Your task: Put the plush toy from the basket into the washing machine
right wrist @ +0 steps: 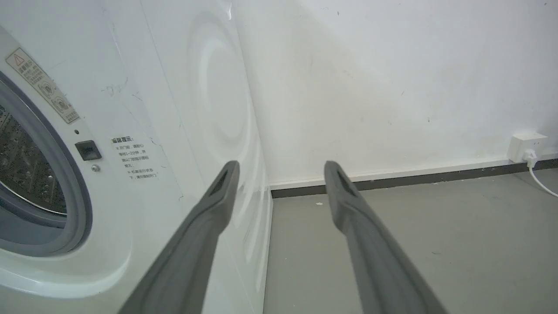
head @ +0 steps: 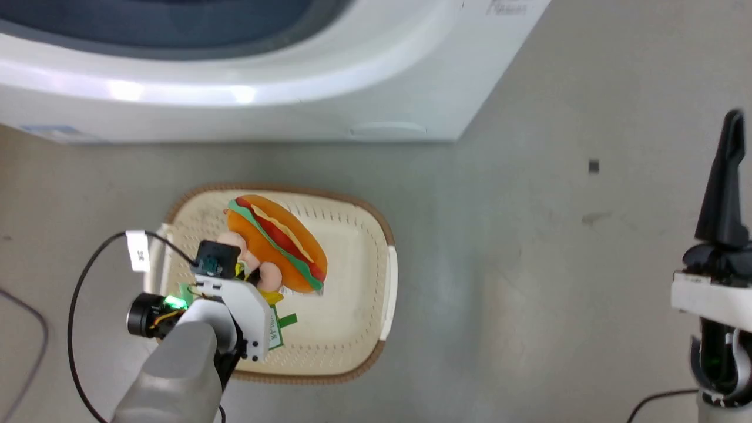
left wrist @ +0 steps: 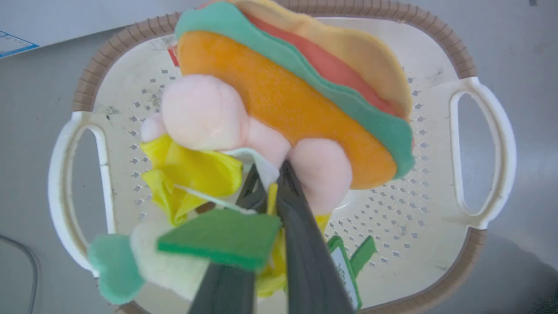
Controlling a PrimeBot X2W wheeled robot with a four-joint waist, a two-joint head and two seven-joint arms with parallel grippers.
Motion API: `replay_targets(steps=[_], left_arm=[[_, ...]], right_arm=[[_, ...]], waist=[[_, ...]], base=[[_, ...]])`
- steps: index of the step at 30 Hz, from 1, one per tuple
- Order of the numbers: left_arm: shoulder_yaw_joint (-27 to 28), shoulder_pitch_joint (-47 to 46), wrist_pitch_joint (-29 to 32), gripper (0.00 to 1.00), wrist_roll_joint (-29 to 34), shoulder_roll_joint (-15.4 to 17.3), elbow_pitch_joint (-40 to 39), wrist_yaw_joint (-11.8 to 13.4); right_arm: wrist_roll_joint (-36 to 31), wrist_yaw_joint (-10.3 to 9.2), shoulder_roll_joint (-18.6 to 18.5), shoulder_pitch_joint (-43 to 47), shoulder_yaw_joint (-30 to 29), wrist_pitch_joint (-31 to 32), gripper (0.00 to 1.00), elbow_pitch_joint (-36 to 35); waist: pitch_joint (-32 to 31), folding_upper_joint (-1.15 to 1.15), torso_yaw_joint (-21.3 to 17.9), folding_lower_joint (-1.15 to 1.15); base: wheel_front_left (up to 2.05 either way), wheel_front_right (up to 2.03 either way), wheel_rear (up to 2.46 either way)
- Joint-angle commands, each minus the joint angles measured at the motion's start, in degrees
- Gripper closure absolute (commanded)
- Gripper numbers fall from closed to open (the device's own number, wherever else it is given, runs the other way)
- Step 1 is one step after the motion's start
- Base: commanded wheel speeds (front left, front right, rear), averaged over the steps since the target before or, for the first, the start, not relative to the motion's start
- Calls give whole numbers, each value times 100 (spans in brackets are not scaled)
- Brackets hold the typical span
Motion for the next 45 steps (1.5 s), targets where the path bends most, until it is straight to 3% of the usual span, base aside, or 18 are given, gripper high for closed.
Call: replay_targets(steps=[1, 10, 18, 24, 29, 36, 45], left_arm=[[-22, 63, -86, 100, 3, -22, -32, -15], [19, 390, -452, 100, -41, -26, -610, 107], [504, 803, -461, 100, -55, 173, -2355, 488], [874, 854, -461, 100, -15, 221, -3171, 696], [1079, 588, -461, 100, 27, 202, -3349, 783], [1317, -155, -462, 100, 118, 314, -3318, 822], [1642, -1650, -462, 100, 167, 564, -2939, 820]], right_arm=[[-30, 5, -3, 84, -1, -24, 0, 23], [-102, 5, -3, 697, 28, -24, 0, 157], [-87, 5, -3, 1144, 64, -24, 0, 270], [-69, 5, -3, 1256, 191, -24, 0, 308], [-62, 5, -3, 1136, 280, -24, 0, 263], [-49, 5, -3, 715, 283, -24, 0, 140], [6, 5, -3, 285, 299, -24, 0, -57]], waist=[[-425, 0, 101, 1], [-1349, 0, 349, 1], [-1854, 0, 471, 1], [-1922, 0, 379, 1], [-1699, 0, 263, 1], [-928, 0, -45, 1], [149, 0, -330, 1]], base=[[0, 0, 0], [0, 0, 0], [0, 0, 0], [0, 0, 0], [0, 0, 0], [0, 0, 0], [0, 0, 0]])
